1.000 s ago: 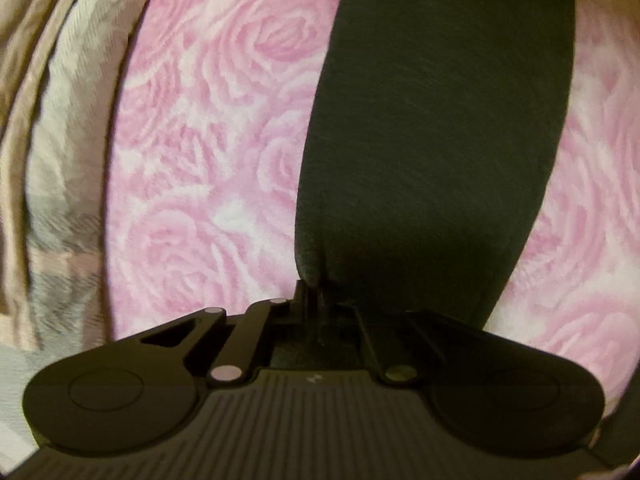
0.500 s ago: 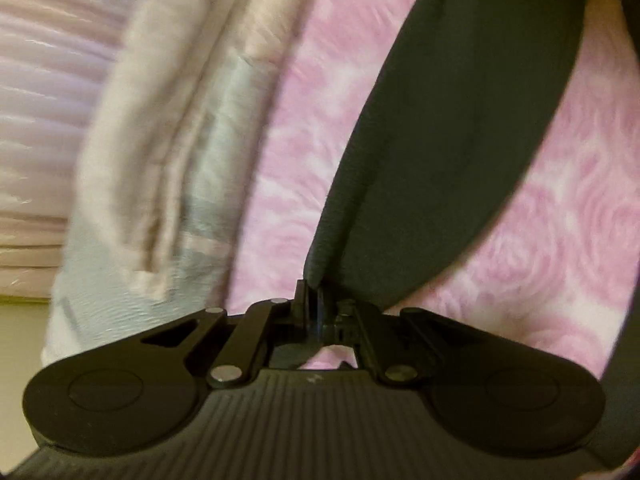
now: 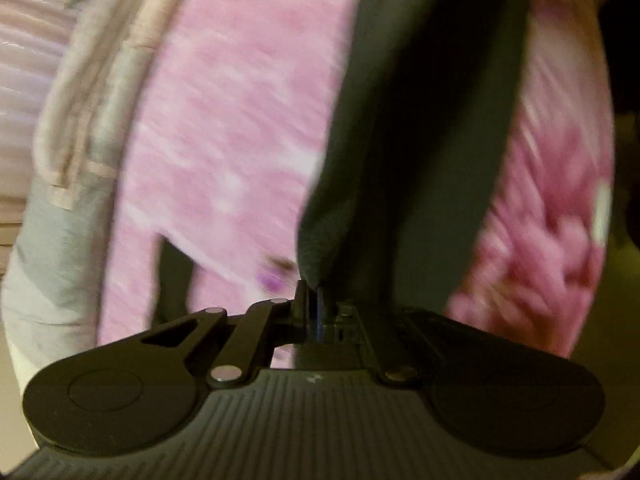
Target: Fold clothes
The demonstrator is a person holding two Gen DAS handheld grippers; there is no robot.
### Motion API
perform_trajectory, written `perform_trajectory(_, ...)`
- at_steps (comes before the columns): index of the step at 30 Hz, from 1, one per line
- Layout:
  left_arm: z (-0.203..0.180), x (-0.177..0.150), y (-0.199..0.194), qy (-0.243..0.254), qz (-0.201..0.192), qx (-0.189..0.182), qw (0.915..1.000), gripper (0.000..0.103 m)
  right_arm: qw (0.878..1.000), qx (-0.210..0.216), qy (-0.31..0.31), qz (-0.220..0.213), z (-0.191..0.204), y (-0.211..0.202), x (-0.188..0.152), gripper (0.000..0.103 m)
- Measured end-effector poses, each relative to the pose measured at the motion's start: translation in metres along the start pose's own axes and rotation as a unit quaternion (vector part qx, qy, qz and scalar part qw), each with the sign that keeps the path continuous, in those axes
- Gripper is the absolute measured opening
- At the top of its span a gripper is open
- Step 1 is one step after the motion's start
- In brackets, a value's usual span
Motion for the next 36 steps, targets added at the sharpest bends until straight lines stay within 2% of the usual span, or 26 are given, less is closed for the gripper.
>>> perform_trajectory(2,-0.018,-0.002,0.017,0.024,0.013,0.002,0.9996,0.002,1.0,-0.007,0.011,0.012,0.014,0.005,-0.008,0.003)
perform_trajectory(4,-0.023,-0.002,0.021,0.035,0.017,0.016,0.9991,0.002,0.999,-0.008,0.048,0.019,0.013,0.004,-0.009,0.003)
perform_trajectory(9,0.006,0.004,0.012,0.008,0.013,0.059,0.9981,0.002,0.991,0.015,0.131,0.029,-0.011,-0.007,-0.009,0.004)
perform_trajectory(10,0.013,0.006,0.01,0.006,0.013,0.071,0.9974,0.002,0.989,0.02,0.142,0.031,-0.015,-0.011,-0.011,0.02)
perform_trajectory(11,0.016,0.008,0.008,-0.004,0.016,0.07,0.9974,0.002,0.986,0.023,0.159,0.036,-0.02,-0.015,-0.015,0.039)
perform_trajectory(12,0.017,0.01,0.007,-0.015,0.02,0.065,0.9975,0.002,0.981,0.021,0.187,0.042,-0.026,-0.018,-0.021,0.078)
perform_trajectory(13,0.019,0.011,0.005,-0.026,0.024,0.061,0.9975,0.002,0.974,0.025,0.22,0.045,-0.033,-0.021,-0.027,0.086)
perform_trajectory(14,0.018,0.012,0.006,-0.031,0.032,0.05,0.9978,0.002,0.964,0.038,0.261,0.045,-0.04,-0.022,-0.033,0.086)
perform_trajectory(15,0.013,0.014,0.007,-0.029,0.04,0.038,0.9981,0.002,0.949,0.052,0.307,0.049,-0.046,-0.022,-0.039,0.086)
perform_trajectory(16,0.008,0.015,0.009,-0.024,0.047,0.029,0.9982,0.002,0.927,0.07,0.363,0.058,-0.051,-0.019,-0.048,0.086)
perform_trajectory(17,0.002,0.015,0.011,-0.018,0.055,0.021,0.9981,0.002,0.897,0.091,0.427,0.066,-0.056,-0.015,-0.058,0.086)
perform_trajectory(18,-0.004,0.016,0.013,-0.011,0.062,0.014,0.9979,0.002,0.859,0.11,0.494,0.075,-0.06,-0.008,-0.069,0.086)
perform_trajectory(21,-0.013,0.017,0.018,-0.001,0.08,0.002,0.9968,0.002,0.731,0.147,0.661,0.085,-0.069,0.024,-0.096,0.086)
perform_trajectory(22,-0.013,0.018,0.018,0.0,0.08,0.002,0.9968,0.002,0.696,0.154,0.697,0.082,-0.069,0.031,-0.102,0.076)
perform_trajectory(23,-0.013,0.02,0.018,0.001,0.078,0.004,0.9969,0.002,0.671,0.158,0.72,0.082,-0.068,0.038,-0.107,0.062)
perform_trajectory(24,-0.012,0.022,0.017,0.002,0.077,0.005,0.997,0.002,0.654,0.158,0.735,0.087,-0.069,0.042,-0.109,0.024)
perform_trajectory(25,-0.012,0.024,0.017,0.003,0.076,0.007,0.9971,0.002,0.641,0.153,0.746,0.093,-0.071,0.044,-0.11,0.01)
perform_trajectory(26,-0.012,0.026,0.017,0.004,0.075,0.008,0.9971,0.002,0.634,0.15,0.753,0.097,-0.076,0.045,-0.109,0.009)
perform_trajectory(27,-0.011,0.028,0.017,0.006,0.074,0.01,0.9972,0.002,0.642,0.149,0.747,0.09,-0.085,0.041,-0.102,0.006)
perform_trajectory(29,-0.011,0.032,0.016,0.008,0.071,0.013,0.9973,0.002,0.677,0.146,0.719,0.053,-0.112,0.03,-0.082,0.006)
perform_trajectory(32,-0.01,0.037,0.015,0.011,0.068,0.017,0.9975,0.002,0.715,0.137,0.684,-0.046,-0.162,0.006,-0.052,0.006)
perform_trajectory(33,-0.009,0.039,0.015,0.012,0.067,0.019,0.9975,0.002,0.725,0.131,0.673,-0.066,-0.172,0.002,-0.046,0.006)
perform_trajectory(35,-0.009,0.043,0.015,0.014,0.064,0.022,0.9976,0.002,0.739,0.114,0.661,-0.059,-0.171,0.009,-0.052,0.006)
perform_trajectory(36,-0.008,0.045,0.014,0.016,0.063,0.024,0.9976,0.002,0.742,0.114,0.66,-0.032,-0.161,0.021,-0.062,0.006)
Point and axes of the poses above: each gripper's, at about its wrist camera, not at the fingertips, and y roughly the way its jaws point, z to its left, x to its top, the point moved 5 cm from there along y, roughly the way its jaws point, and after that the axes turned 15 degrees about -x, right-handed, at the moved point
